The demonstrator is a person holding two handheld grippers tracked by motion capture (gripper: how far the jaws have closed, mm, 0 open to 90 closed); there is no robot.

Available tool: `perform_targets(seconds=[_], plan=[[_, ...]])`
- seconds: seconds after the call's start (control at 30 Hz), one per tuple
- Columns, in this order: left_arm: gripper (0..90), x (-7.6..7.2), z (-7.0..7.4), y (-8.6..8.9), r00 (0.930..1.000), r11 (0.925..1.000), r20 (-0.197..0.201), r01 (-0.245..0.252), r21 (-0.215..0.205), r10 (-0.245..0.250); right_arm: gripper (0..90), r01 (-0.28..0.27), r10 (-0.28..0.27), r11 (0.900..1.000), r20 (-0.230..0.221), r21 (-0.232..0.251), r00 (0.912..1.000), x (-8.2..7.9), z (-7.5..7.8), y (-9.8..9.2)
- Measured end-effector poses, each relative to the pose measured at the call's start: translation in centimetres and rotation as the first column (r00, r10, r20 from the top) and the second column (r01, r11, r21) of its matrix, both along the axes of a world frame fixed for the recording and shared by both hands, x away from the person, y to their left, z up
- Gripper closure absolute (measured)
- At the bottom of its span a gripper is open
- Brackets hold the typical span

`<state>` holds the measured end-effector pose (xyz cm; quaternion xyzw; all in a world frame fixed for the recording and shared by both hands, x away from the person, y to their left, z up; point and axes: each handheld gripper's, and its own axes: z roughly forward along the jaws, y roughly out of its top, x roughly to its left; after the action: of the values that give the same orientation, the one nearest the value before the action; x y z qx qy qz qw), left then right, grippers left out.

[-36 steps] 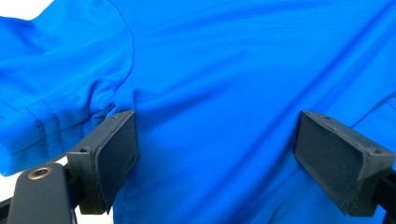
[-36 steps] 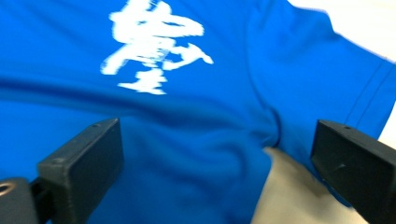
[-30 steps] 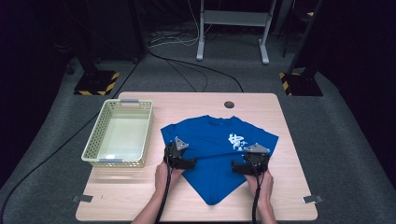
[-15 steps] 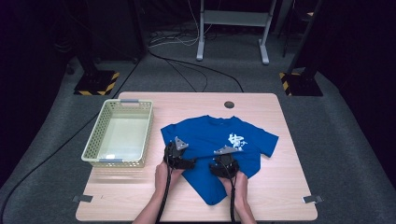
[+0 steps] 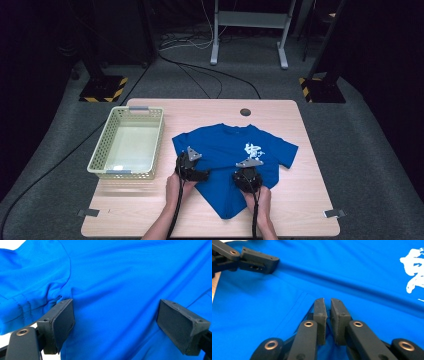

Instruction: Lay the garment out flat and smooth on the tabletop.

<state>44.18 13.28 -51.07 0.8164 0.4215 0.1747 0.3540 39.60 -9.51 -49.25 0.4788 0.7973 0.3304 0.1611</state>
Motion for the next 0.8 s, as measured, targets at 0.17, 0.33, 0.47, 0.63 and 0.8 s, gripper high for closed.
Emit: perform_targets(seconds=[0.17, 0.33, 0.47, 0.63, 0.8], plan=[[14.5, 0.0, 0.0, 0.0, 1.0, 1.0, 0.0, 0.001, -0.001, -0.001, 83.7, -0.009, 0.009, 1.0, 0.033, 0.007, 0.9994, -0.5, 0.8, -0.4], [14.5, 0.0, 0.0, 0.0, 1.0, 1.0, 0.0, 0.001, -0.001, -0.001, 83.9, -0.015, 0.015, 1.0, 0.048, 0.01, 0.9987, -1.1, 1.2, -0.7], [14.5, 0.0, 0.0, 0.0, 1.0, 1.0, 0.0, 0.002, 0.0, -0.002, 83.9, -0.021, 0.021, 1.0, 0.054, 0.013, 0.9983, -1.3, 1.4, -0.9], [15.2, 0.0, 0.0, 0.0, 1.0, 1.0, 0.004, 0.004, 0.0, -0.004, 83.8, -0.027, 0.026, 1.0, 0.07, 0.016, 0.9972, -1.7, 1.8, -1.0], [15.2, 0.0, 0.0, 0.0, 1.0, 1.0, 0.002, 0.005, 0.0, -0.005, 83.8, -0.024, 0.022, 0.999, 0.08, 0.024, 0.9965, -2.0, 1.9, -1.3]])
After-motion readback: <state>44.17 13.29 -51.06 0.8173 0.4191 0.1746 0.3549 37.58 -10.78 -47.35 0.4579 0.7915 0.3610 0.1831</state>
